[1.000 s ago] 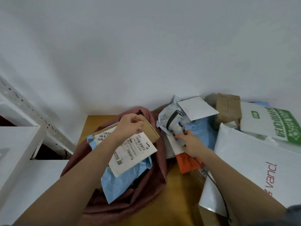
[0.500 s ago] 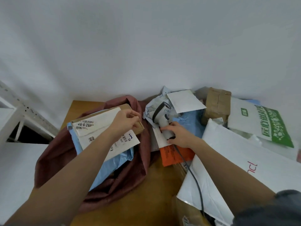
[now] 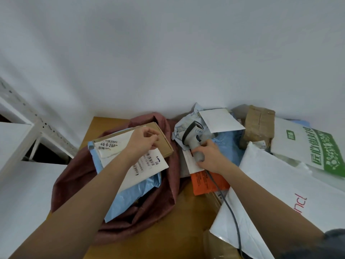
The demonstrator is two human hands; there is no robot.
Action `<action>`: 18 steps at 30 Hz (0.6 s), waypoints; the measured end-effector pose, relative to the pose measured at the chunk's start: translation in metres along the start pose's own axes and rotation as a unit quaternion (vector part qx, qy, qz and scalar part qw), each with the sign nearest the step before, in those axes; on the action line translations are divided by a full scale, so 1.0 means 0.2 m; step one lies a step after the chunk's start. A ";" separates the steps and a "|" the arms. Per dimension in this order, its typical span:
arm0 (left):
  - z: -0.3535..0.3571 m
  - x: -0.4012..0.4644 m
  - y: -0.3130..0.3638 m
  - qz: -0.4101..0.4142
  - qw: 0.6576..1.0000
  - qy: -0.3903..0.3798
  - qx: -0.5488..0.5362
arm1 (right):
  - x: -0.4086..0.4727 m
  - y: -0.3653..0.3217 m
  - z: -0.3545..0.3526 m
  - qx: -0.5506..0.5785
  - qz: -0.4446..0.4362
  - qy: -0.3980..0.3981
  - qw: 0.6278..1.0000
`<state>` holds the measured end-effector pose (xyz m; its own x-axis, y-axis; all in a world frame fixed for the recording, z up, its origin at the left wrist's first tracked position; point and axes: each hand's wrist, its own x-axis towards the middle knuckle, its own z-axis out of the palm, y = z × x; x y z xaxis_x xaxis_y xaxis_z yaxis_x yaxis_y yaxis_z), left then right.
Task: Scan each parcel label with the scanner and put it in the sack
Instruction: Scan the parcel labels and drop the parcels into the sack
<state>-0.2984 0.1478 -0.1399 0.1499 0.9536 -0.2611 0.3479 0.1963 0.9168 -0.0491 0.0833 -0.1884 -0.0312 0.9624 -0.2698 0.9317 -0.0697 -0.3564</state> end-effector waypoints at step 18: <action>-0.70 0.19 -0.32 -0.086 0.959 0.255 0.095 | 0.11 -0.48 0.18 0.127 0.079 0.012 0.989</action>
<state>-0.4451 0.2040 -0.1662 -0.3789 0.9084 -0.1769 0.4963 0.3608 0.7896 -0.1518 0.1025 -0.1920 0.1196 0.9398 -0.3201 0.8026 -0.2813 -0.5260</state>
